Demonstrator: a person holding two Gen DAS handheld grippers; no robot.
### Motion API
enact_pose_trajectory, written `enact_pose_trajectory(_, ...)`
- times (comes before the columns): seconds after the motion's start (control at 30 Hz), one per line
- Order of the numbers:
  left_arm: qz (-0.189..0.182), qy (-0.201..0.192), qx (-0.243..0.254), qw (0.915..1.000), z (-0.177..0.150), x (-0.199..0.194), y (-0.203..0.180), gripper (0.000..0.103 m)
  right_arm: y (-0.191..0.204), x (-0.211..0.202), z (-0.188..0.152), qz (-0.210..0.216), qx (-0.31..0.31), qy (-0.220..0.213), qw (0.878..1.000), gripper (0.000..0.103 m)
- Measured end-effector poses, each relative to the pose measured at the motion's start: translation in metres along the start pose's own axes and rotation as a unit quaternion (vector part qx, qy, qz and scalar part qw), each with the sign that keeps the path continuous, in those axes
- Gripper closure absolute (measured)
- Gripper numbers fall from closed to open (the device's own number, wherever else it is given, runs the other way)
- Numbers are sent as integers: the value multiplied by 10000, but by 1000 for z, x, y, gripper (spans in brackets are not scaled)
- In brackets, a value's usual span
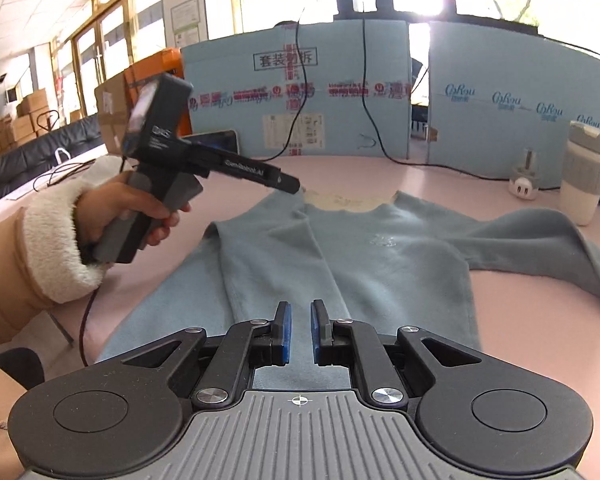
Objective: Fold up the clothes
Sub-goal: 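Open the right gripper and move it back over the sweatshirt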
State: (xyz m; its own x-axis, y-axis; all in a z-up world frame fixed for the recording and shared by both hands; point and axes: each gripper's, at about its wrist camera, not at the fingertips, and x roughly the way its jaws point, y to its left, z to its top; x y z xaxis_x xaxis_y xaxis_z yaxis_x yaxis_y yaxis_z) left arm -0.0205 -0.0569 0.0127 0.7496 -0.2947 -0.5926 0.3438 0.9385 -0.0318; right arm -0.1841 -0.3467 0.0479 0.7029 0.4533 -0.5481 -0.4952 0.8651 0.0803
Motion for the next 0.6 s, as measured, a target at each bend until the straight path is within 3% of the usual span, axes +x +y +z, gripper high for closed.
enact_pose_trajectory(0.37,-522,319,548,9966,-33,-13,-33,0,-1,21,-13,-89,90,352,9993,91)
enact_pose_trajectory(0.53,-546,326,346,9974,-28,-18,-31,0,-3,23,-17,-56,173,415,9990,89)
enact_pose_trajectory(0.6,-584,275,279,9975,-26,-22,-31,0,-4,24,-19,-43,207,439,9988,81)
